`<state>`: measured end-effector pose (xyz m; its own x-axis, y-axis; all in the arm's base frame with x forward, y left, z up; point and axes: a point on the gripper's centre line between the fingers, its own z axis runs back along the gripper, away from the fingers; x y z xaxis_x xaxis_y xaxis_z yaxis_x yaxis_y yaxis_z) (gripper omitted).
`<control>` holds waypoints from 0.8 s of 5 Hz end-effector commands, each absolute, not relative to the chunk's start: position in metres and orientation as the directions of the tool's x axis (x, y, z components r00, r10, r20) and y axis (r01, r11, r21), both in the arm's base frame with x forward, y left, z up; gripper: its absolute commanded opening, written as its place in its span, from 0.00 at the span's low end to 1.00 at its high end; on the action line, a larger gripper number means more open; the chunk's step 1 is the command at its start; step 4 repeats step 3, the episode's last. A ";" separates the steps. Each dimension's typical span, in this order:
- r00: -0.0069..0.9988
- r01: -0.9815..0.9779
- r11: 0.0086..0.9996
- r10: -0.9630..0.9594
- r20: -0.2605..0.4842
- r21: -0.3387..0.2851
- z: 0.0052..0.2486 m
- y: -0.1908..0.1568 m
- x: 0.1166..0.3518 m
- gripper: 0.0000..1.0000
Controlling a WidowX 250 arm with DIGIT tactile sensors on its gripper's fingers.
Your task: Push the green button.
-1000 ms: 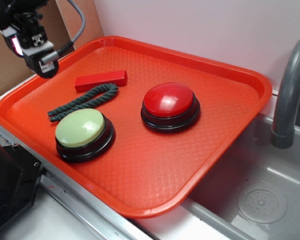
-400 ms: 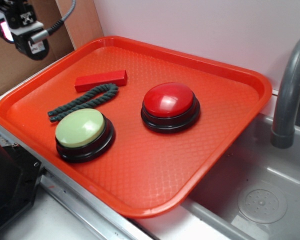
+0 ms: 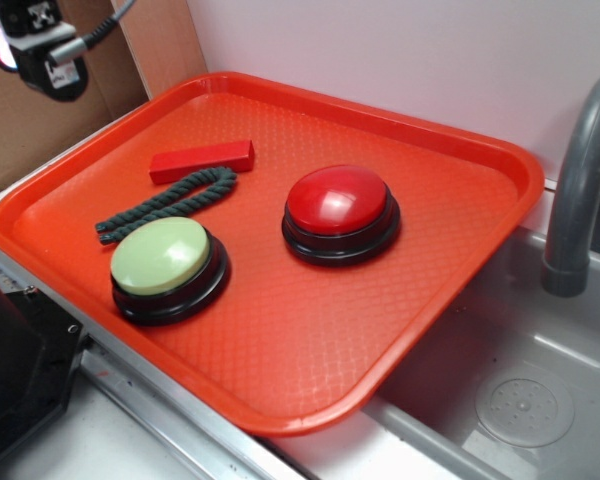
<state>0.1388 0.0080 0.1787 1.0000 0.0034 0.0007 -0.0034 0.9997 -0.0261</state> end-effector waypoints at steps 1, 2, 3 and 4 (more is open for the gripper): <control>0.999 -0.020 0.999 0.021 0.050 -0.028 0.195 0.012 0.144 1.00; 0.998 -0.015 0.999 0.017 0.067 -0.028 0.197 0.012 0.142 1.00; 0.998 -0.011 1.000 0.011 0.065 0.003 0.194 0.013 0.140 1.00; 0.998 -0.011 1.000 0.011 0.065 0.003 0.194 0.013 0.140 1.00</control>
